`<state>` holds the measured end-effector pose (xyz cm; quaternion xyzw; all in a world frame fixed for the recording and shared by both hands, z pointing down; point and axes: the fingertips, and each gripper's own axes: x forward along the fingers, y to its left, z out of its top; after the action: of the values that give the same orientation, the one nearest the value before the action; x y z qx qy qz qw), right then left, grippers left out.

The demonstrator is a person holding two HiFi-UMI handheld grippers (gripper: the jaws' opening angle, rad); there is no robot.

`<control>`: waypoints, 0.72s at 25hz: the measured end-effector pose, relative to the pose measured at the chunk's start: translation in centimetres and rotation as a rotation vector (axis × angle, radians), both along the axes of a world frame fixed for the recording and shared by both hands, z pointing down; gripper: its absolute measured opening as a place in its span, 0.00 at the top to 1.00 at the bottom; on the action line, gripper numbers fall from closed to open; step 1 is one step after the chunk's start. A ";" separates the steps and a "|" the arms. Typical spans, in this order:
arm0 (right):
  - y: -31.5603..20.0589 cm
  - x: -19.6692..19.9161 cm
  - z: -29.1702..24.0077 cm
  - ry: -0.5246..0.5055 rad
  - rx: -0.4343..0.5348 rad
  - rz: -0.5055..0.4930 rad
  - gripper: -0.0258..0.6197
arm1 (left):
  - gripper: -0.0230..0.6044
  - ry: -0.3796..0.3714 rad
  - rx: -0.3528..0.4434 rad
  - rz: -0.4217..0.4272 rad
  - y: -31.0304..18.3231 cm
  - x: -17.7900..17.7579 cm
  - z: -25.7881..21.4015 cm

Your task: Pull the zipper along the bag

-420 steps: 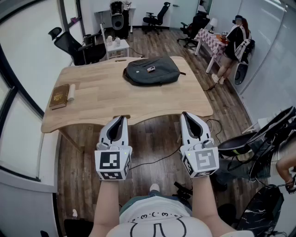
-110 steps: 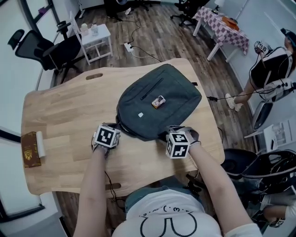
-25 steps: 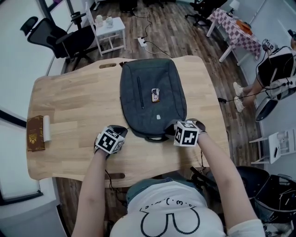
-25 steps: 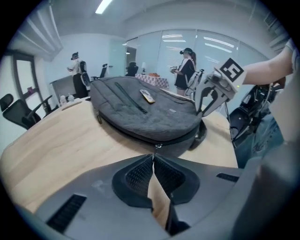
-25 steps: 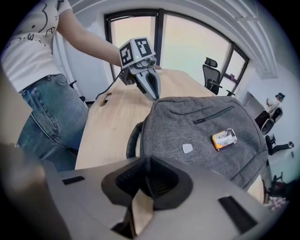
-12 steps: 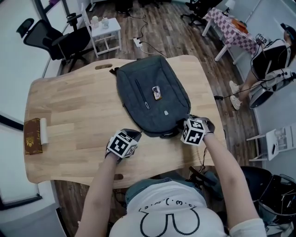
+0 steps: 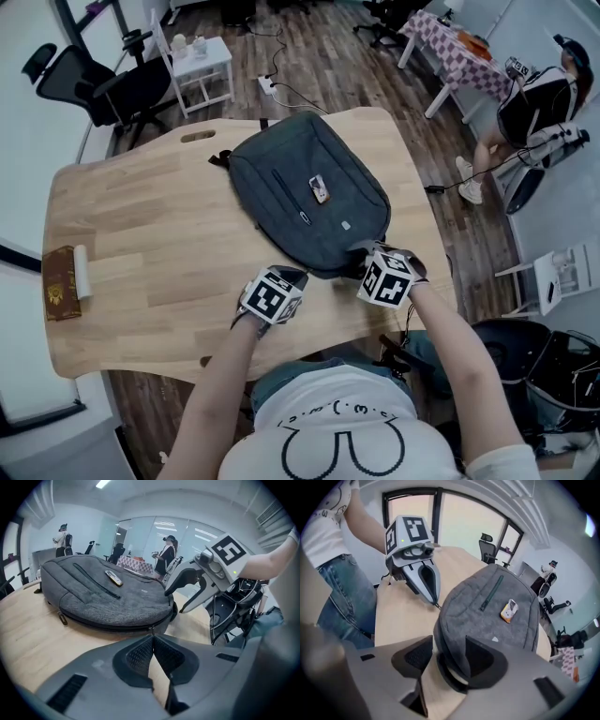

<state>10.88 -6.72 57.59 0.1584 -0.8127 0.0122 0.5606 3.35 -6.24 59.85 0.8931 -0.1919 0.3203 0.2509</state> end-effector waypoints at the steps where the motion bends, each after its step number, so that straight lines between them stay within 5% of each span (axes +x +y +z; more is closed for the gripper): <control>1: 0.1 -1.0 0.1 -0.001 0.020 -0.020 0.54 | 0.94 0.003 -0.002 -0.001 0.0 0.2 0.0; 3: -0.2 -2.3 0.6 0.022 0.061 -0.039 0.55 | 0.94 0.003 -0.006 -0.005 0.1 0.2 0.1; 5: -0.4 -2.6 1.2 0.064 0.074 -0.047 0.74 | 0.94 -0.003 -0.004 -0.017 0.0 -0.1 0.3; 18: 0.0 -3.8 0.9 -0.004 -0.003 0.008 0.77 | 0.94 -0.135 0.095 -0.130 -3.8 -6.6 0.7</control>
<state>7.04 -6.69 58.53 0.1607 -0.8132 0.0161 0.5592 -3.29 -10.00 60.56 0.8661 -0.2807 0.3532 0.2153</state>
